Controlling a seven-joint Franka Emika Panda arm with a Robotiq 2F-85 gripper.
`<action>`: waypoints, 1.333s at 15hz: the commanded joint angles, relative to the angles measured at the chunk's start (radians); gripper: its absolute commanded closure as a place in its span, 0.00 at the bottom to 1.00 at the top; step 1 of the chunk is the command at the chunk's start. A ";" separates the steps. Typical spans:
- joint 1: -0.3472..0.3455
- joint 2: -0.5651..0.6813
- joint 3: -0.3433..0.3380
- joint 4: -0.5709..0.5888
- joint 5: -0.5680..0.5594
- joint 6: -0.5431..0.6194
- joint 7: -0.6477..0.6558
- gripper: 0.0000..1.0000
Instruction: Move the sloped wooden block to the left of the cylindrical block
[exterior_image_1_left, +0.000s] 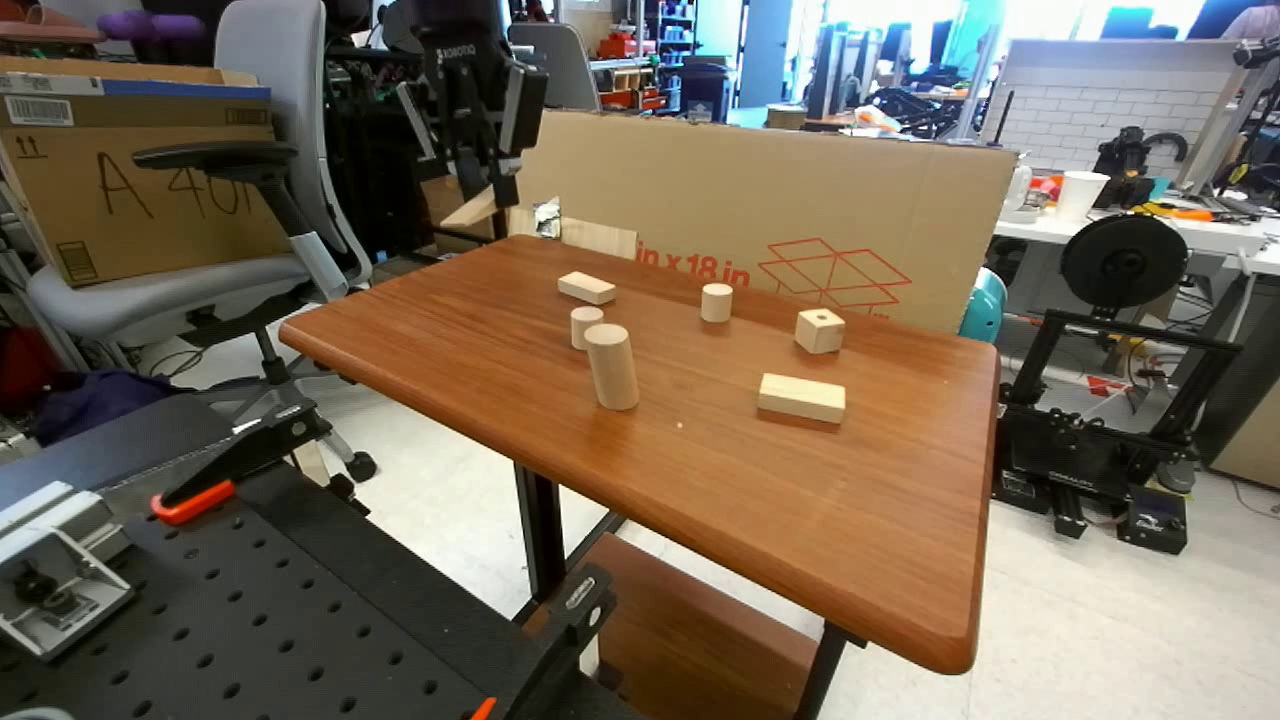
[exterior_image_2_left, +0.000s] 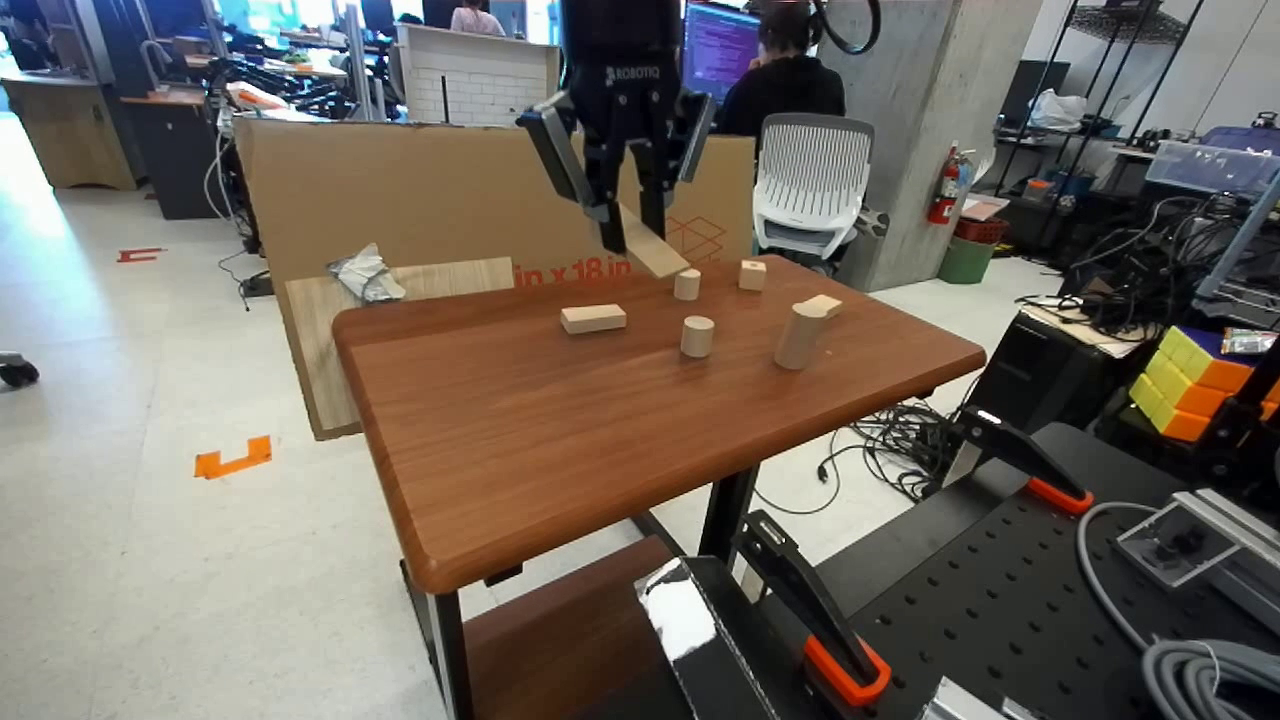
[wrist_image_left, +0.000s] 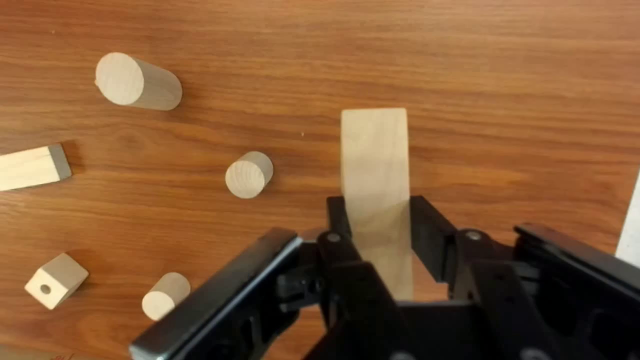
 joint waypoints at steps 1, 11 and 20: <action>-0.036 0.028 0.016 -0.024 0.008 0.006 -0.096 0.90; -0.071 0.164 0.006 0.008 -0.015 -0.023 -0.263 0.90; -0.064 0.240 -0.004 0.055 -0.094 -0.069 -0.345 0.79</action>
